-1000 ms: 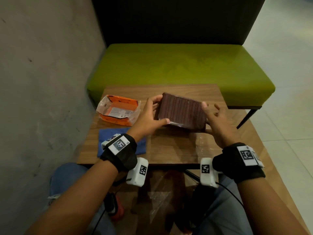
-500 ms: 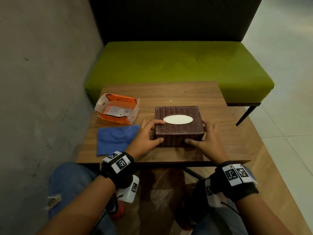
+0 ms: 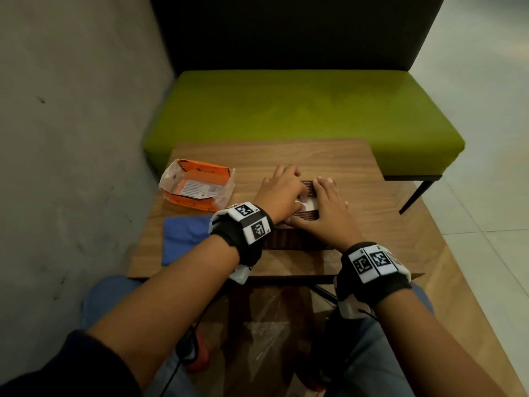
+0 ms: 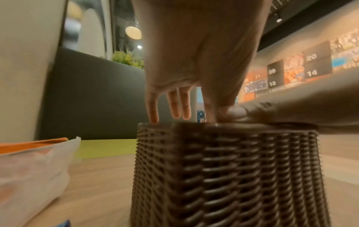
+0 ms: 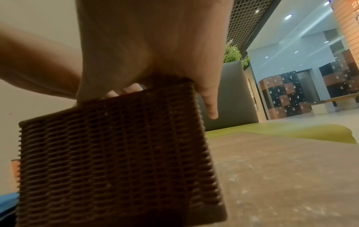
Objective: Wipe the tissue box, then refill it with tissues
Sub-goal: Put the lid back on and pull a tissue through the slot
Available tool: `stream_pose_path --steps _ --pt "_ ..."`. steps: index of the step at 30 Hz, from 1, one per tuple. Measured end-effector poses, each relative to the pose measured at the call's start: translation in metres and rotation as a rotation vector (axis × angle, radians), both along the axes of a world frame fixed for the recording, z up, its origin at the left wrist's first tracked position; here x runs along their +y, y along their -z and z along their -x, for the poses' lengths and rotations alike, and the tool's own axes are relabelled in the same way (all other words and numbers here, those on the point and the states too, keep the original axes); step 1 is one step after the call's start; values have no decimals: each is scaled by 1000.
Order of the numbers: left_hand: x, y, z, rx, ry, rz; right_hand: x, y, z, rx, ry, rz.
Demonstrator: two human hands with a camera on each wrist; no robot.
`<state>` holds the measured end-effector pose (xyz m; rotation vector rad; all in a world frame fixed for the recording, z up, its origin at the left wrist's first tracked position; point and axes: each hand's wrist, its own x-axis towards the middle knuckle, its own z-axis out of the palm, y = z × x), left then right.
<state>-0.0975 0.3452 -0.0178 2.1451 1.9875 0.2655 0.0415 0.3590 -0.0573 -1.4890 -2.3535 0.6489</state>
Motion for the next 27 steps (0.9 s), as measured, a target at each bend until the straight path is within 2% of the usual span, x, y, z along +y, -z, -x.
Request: stream_pose_path --steps 10,18,24,27 --pt "13 -2 -11 193 33 99 0 4 -2 68 -17 8" --pt "11 3 -6 166 95 42 0 4 -3 99 -25 -16" --pt "18 4 -1 212 182 121 0 4 -3 106 -21 3" --pt "24 4 -3 216 229 89 0 4 -3 109 -17 14"
